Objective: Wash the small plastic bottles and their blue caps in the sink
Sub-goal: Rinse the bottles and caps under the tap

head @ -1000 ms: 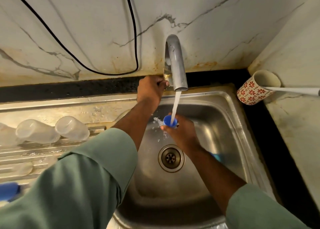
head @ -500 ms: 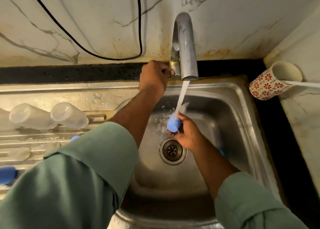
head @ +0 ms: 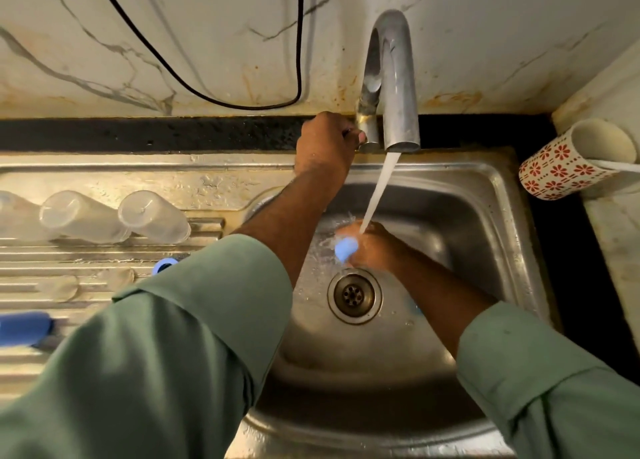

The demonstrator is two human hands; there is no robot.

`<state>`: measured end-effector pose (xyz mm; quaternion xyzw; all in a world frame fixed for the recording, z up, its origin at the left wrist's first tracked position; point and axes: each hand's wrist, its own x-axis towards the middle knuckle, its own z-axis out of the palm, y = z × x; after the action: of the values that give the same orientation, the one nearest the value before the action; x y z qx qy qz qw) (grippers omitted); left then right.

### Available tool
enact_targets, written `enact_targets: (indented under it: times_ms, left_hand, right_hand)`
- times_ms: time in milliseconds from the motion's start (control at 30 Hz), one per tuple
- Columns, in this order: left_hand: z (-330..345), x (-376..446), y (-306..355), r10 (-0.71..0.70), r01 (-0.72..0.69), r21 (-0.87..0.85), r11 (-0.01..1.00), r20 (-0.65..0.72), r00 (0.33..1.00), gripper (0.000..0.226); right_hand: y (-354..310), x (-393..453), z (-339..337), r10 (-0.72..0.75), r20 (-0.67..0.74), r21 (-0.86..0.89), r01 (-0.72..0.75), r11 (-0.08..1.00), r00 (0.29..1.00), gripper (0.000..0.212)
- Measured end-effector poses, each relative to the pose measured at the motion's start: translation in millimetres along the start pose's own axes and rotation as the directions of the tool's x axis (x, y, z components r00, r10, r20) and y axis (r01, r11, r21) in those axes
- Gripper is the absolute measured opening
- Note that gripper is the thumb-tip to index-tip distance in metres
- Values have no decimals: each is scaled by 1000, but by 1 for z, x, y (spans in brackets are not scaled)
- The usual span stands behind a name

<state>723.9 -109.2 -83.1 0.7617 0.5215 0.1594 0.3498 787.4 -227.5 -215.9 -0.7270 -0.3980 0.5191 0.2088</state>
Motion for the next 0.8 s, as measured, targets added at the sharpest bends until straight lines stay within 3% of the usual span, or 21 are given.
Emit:
enact_targets:
  times_ms: [67,167,200,267,333,467,533,600,667,733,800]
  left_hand:
    - [0,-1,-2,5,-5,1,1000,-10,1000,17]
    - [1,-1,-2,17,-17,-11,1000,-24,1000,19]
    - [1,-2,-2,17,-17,-7,1000,-21,1000,18]
    - [0,-2,-1,17,-17,8,1000,-11,1000,18]
    - [0,-2,-1,11,-11,12,1000,-7,1000,17]
    - [-1,-1,-1,-3,3,-37,999,2,1000,14]
    - [-2,-3,0,-24,25,-65,998,10,1000,11]
    - [-1,-4,1,-90,93,-165,982,22,996,9]
    - [1,-7,-1,-200,206,-389,898,55,978,22]
    - [1,-12,1,-305,326,-633,702,146,941,22]
    - [2,-17,6,-372,396,-773,495,223,901,21]
  right_hand:
    - [6,-6,-3,-99,34,189,91,978,995,20]
    - [2,-16,-1,-120,-30,263,123,957,992,7]
    - [2,-19,1,-120,-51,246,129,961,991,8]
    - [4,-20,7,-144,-103,114,156,981,984,34]
    - [5,-26,15,-133,-151,306,174,936,979,37]
    - [-2,-27,24,84,-297,607,121,786,951,35]
    - [-3,-24,25,276,-251,743,3,669,928,30]
    - [-2,-23,29,355,-198,859,-13,512,914,33]
    - [0,-22,33,360,-161,896,-17,444,919,40]
    - [0,-21,34,349,-131,902,-34,431,928,40]
    - [-5,-19,35,364,-144,837,-83,541,920,27]
